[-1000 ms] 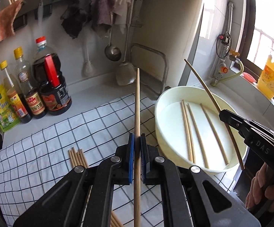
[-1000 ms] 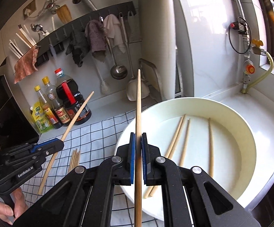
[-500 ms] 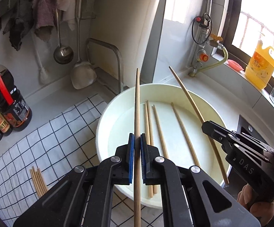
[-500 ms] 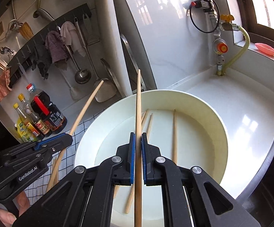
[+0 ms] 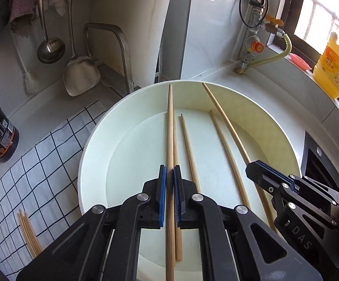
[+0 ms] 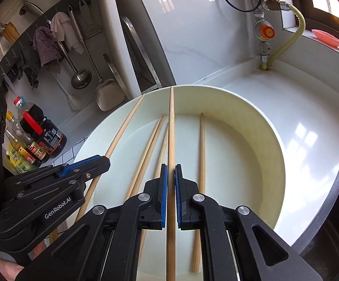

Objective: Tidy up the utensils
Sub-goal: 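Carry the left gripper's chopstick into the basin and open while the right gripper releases its own, then move both open grippers back over the remaining chopsticks on the cloth, then hover both open grippers above the chopstick row, lining up on single chopsticks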

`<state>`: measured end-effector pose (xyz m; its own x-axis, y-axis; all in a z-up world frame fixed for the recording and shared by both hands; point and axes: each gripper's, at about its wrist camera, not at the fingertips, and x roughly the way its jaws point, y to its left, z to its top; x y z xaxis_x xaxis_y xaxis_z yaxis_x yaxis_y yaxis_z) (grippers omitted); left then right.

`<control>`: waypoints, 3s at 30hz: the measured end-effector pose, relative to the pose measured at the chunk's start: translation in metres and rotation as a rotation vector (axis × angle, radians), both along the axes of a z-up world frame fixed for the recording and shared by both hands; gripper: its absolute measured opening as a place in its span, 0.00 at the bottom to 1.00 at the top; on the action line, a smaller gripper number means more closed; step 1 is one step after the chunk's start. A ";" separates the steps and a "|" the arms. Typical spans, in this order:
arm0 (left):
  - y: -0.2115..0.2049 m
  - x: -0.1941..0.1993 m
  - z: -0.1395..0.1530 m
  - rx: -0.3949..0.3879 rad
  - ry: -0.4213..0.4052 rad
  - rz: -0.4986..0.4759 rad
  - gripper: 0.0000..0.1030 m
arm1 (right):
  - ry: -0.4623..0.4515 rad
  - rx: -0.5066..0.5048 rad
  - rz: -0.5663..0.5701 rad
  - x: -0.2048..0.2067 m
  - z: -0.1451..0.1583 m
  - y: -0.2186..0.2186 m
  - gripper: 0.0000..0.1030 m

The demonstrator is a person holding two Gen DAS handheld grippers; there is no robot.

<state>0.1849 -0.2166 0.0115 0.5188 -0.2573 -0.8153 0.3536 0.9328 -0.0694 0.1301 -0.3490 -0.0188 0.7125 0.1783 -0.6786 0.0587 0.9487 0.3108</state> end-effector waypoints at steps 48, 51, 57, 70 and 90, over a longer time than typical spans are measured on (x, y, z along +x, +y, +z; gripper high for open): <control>0.181 -0.095 0.030 -0.057 -0.148 0.245 0.72 | -0.166 -0.068 0.214 -0.039 0.040 0.114 0.44; 0.199 -0.104 0.027 -0.062 -0.147 0.265 0.73 | -0.161 -0.067 0.235 -0.041 0.038 0.125 0.44; 0.237 -0.118 0.014 -0.040 -0.129 0.307 0.77 | -0.158 -0.080 0.267 -0.045 0.030 0.148 0.47; 0.306 -0.151 -0.022 -0.030 -0.081 0.407 0.77 | -0.137 -0.140 0.400 -0.061 0.008 0.205 0.53; 0.303 -0.162 -0.048 -0.027 -0.078 0.403 0.77 | -0.068 -0.168 0.473 -0.058 -0.022 0.233 0.54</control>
